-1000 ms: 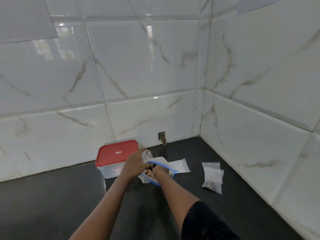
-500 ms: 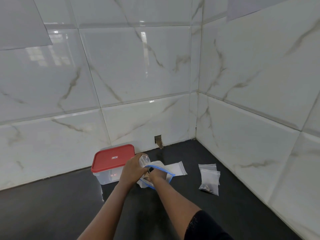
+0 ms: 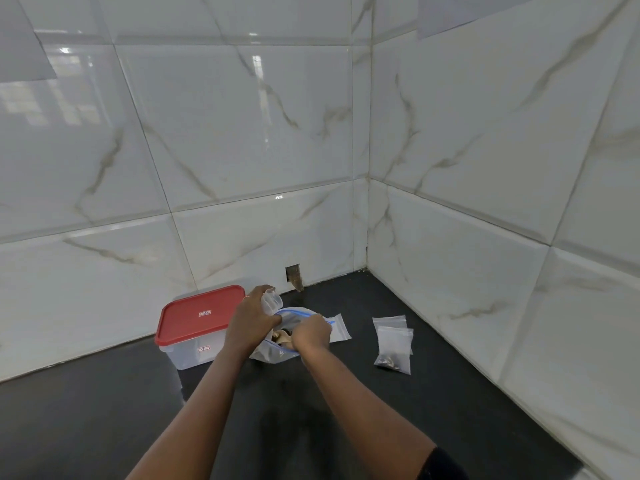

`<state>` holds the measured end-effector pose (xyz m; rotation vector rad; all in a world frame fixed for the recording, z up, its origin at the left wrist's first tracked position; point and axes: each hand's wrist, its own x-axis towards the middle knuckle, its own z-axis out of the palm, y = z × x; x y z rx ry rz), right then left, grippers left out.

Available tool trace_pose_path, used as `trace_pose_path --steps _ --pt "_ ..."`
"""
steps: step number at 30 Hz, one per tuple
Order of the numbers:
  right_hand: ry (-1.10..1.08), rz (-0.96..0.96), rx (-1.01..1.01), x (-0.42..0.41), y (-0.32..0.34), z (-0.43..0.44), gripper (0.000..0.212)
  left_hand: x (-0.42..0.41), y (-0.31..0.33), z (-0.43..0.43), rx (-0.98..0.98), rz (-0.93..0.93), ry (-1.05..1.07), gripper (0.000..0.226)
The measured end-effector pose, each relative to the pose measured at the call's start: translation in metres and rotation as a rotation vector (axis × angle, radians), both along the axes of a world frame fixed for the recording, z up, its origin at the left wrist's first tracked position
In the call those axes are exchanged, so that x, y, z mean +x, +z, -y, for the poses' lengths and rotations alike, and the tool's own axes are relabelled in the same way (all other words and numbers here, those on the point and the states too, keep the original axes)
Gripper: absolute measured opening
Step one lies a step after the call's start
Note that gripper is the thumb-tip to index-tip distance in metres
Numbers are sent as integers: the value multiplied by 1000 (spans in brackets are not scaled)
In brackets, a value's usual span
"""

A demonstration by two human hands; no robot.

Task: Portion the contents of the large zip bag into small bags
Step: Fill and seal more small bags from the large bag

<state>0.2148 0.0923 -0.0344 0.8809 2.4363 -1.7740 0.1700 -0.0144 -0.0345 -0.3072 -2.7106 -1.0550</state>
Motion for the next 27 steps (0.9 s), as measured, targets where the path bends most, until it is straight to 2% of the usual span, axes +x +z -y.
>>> trace_pose_path --steps 4,9,13,17,25,27 --pt "52 -15 69 -3 3 -22 28 2 -1 -6 40 6 31 59" --pt "124 59 -80 1 23 -56 16 -1 -7 -5 73 6 30 57" --pt "236 146 -93 8 53 -84 22 -1 -9 -2 123 18 25 58" --pt "254 71 -131 13 78 -98 24 2 -12 -3 167 33 -31 58" --pt "247 -70 34 4 85 -71 24 7 -21 -4 140 61 -102 63" --pt "332 -127 230 6 86 -63 26 7 -22 -4 146 58 -100 65"
